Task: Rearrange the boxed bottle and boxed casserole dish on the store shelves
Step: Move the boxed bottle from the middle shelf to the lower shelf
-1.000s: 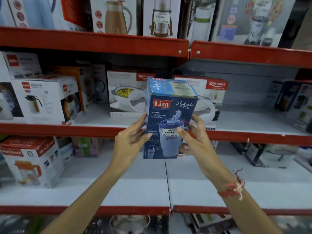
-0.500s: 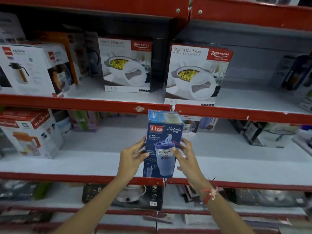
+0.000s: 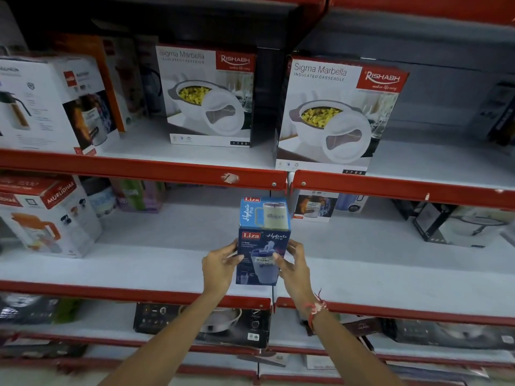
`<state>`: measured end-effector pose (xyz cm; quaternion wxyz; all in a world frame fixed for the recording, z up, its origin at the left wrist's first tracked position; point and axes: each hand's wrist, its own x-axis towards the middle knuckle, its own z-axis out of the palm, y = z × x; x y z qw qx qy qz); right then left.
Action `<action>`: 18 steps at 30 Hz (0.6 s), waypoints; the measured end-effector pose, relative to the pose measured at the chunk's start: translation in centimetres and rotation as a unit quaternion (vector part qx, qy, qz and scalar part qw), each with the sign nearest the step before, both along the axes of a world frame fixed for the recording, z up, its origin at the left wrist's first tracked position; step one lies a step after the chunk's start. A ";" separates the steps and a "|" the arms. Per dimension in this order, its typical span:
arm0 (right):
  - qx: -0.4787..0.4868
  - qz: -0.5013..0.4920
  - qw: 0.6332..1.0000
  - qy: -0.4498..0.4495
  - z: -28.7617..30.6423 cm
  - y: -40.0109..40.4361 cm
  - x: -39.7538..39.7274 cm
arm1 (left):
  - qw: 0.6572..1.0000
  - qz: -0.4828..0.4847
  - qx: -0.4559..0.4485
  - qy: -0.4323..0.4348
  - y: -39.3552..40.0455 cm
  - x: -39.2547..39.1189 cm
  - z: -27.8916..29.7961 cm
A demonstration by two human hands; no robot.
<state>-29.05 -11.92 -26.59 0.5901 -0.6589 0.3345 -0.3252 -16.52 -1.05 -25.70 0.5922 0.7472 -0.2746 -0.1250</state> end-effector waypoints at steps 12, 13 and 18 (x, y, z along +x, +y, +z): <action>-0.001 0.013 0.999 0.041 -2.6 -1.2 1.0 | 0.998 -0.003 0.049 0.029 -0.5 1.2 -2.3; -0.003 0.016 0.999 0.043 -2.6 -1.2 1.0 | 0.998 -0.009 0.060 0.025 -0.4 1.3 -2.3; -0.022 0.030 0.996 0.086 -1.7 -2.0 1.0 | 0.987 -0.087 0.137 0.010 -0.1 1.9 -0.9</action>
